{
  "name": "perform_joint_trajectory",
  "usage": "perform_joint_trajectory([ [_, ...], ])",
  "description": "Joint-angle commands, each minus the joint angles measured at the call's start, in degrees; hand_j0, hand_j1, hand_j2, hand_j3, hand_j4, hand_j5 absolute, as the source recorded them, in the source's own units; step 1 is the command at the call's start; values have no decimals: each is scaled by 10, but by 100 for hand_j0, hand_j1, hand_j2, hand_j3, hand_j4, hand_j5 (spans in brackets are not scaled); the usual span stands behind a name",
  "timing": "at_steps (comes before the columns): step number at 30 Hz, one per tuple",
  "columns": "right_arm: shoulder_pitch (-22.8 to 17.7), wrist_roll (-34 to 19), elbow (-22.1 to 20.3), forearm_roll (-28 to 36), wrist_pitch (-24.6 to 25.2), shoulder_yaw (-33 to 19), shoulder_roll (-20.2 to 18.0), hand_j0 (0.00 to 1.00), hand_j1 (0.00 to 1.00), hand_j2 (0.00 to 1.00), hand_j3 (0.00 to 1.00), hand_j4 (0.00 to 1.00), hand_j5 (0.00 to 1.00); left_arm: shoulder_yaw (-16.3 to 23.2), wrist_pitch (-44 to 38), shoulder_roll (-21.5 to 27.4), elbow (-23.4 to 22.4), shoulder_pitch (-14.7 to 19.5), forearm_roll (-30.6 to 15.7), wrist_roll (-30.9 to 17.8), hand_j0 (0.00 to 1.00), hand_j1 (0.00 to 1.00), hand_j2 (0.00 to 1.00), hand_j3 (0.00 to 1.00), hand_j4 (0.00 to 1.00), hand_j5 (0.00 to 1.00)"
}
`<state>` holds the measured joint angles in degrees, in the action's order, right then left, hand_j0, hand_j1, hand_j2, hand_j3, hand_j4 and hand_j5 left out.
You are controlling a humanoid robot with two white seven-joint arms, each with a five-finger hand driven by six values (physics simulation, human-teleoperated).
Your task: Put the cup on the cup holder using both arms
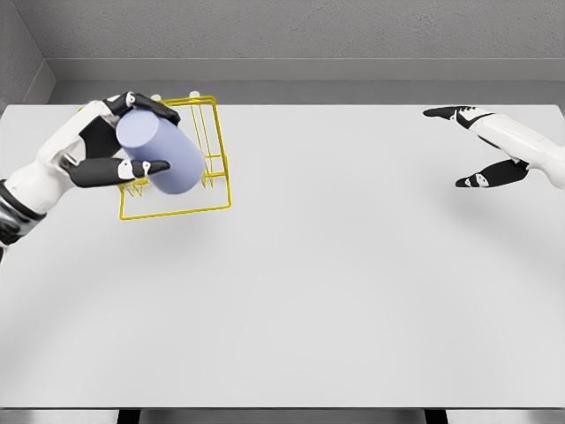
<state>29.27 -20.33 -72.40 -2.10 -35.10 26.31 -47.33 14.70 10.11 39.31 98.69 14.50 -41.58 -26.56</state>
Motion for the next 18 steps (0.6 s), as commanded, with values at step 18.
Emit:
perform_joint_trajectory([
  [18, -2, 1, 0, 5, 1, 0, 0, 100, 100, 100, 100, 100, 100, -20, -17, 27, -33, 3, -4, 0, 49, 49, 49, 49, 49, 49],
])
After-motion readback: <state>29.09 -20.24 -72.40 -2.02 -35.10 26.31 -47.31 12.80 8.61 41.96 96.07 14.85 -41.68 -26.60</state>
